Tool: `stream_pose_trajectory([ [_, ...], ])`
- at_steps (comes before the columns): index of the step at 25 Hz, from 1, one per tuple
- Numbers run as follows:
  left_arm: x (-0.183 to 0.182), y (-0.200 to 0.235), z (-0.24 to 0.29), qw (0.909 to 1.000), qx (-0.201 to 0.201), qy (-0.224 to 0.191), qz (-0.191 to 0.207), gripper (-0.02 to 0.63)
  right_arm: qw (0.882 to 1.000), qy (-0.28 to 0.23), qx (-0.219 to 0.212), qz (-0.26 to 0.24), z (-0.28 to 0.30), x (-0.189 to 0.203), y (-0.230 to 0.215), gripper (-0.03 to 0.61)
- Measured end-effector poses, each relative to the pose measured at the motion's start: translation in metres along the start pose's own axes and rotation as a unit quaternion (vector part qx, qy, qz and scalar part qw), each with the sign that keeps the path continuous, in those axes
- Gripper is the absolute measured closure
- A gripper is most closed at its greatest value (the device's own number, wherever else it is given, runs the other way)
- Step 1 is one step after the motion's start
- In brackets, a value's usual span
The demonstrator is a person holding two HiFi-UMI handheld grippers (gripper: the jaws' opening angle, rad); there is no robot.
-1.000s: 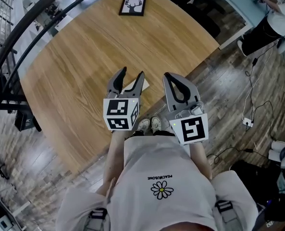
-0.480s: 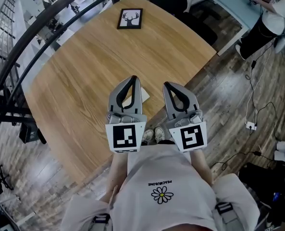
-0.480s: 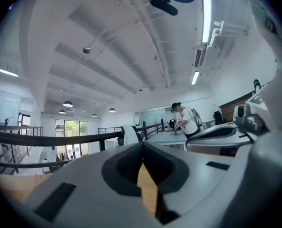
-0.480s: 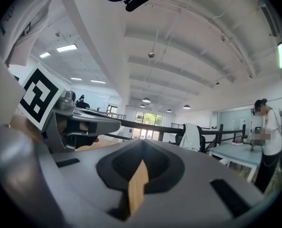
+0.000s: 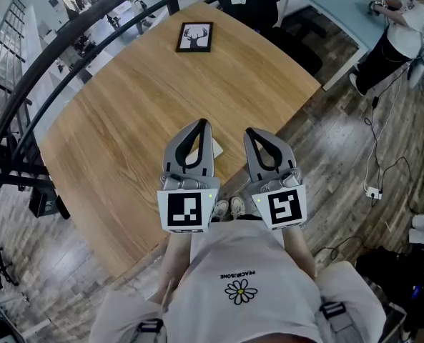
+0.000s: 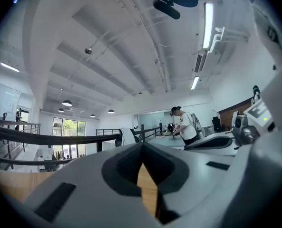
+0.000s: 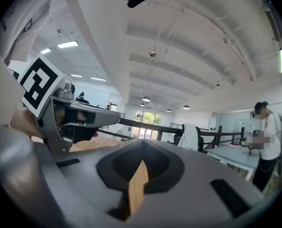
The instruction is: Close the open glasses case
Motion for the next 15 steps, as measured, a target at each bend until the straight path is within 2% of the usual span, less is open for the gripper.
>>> stream_pose_trajectory([
  [3,-0.004,0.001,-0.001,1.0,-0.001,-0.008,-0.006,0.597,1.0,-0.002,-0.002,-0.001,0.0,0.0,0.001,0.572],
  [6,-0.011,-0.001,-0.003,0.9996,0.004,-0.026,0.011,0.596,1.0,-0.007,-0.003,-0.004,0.0,-0.001,0.002,0.572],
  [15,-0.005,0.007,-0.008,0.9999,0.001,-0.011,-0.007,0.596,1.0,-0.011,-0.008,-0.01,-0.001,-0.004,0.003,0.572],
])
Point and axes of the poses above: the fingertips, and each gripper's own axes: z forward along the fingers, y to its left, x out of its underside, the point moved 1 cm from there along -z, backward along the fingers, and after that the axes turned 9 degrees about -z, right-handed, at the moved point
